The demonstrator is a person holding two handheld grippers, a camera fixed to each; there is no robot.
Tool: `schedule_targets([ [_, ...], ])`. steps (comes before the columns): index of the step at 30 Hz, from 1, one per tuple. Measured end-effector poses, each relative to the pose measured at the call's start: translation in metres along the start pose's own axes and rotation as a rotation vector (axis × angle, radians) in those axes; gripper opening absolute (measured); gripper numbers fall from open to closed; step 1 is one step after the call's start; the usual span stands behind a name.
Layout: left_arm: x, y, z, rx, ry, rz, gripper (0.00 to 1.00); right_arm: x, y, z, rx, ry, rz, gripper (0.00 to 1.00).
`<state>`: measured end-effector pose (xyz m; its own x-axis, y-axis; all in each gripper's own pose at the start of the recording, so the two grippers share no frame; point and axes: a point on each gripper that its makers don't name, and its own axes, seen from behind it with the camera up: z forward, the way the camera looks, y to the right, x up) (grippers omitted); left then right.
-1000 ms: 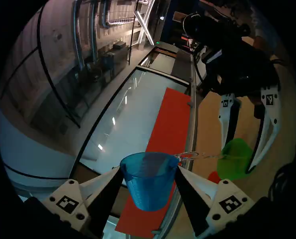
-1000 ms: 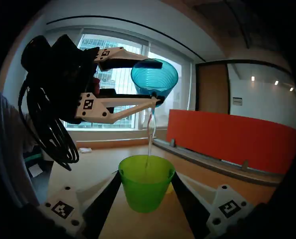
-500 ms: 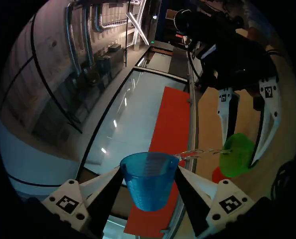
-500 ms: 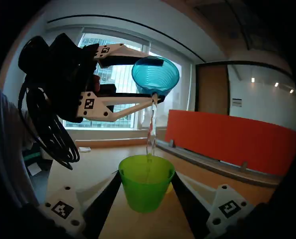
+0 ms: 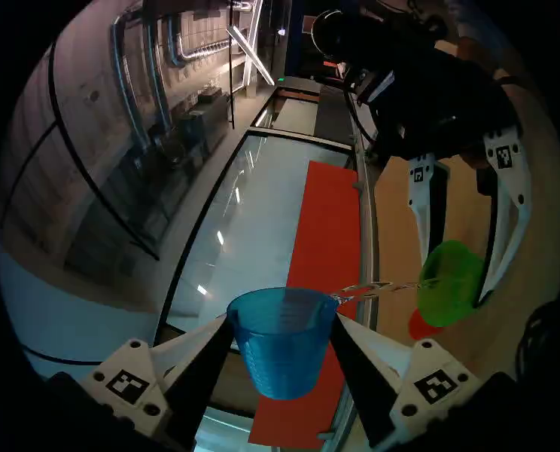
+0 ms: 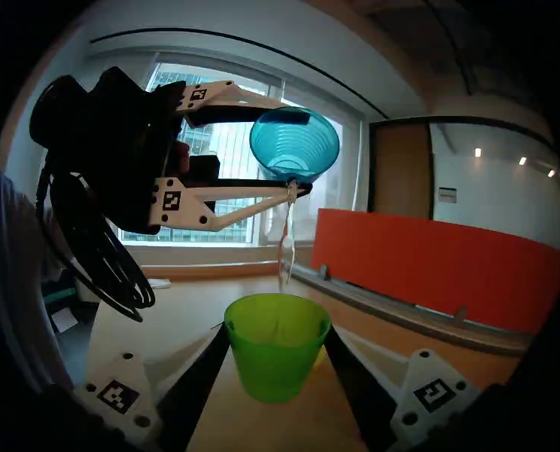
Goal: Pour water
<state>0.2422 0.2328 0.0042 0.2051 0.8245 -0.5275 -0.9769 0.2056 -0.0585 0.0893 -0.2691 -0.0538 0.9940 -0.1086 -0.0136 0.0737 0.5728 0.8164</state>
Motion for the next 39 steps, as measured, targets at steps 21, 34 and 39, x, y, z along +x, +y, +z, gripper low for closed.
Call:
schedule_targets([
  [21, 0.011, 0.0, -0.003, 0.018, 0.017, 0.132, 0.86, 0.001, 0.002, 0.002, -0.006, 0.0, -0.004, 0.91],
  [34, 0.018, -0.002, -0.006, 0.043, 0.029, 0.217, 0.86, 0.003, 0.003, 0.001, -0.013, 0.003, -0.006, 0.9],
  [39, 0.022, -0.001, -0.005, 0.048, 0.034, 0.265, 0.86, 0.004, 0.004, 0.001, -0.015, 0.004, -0.006, 0.9],
])
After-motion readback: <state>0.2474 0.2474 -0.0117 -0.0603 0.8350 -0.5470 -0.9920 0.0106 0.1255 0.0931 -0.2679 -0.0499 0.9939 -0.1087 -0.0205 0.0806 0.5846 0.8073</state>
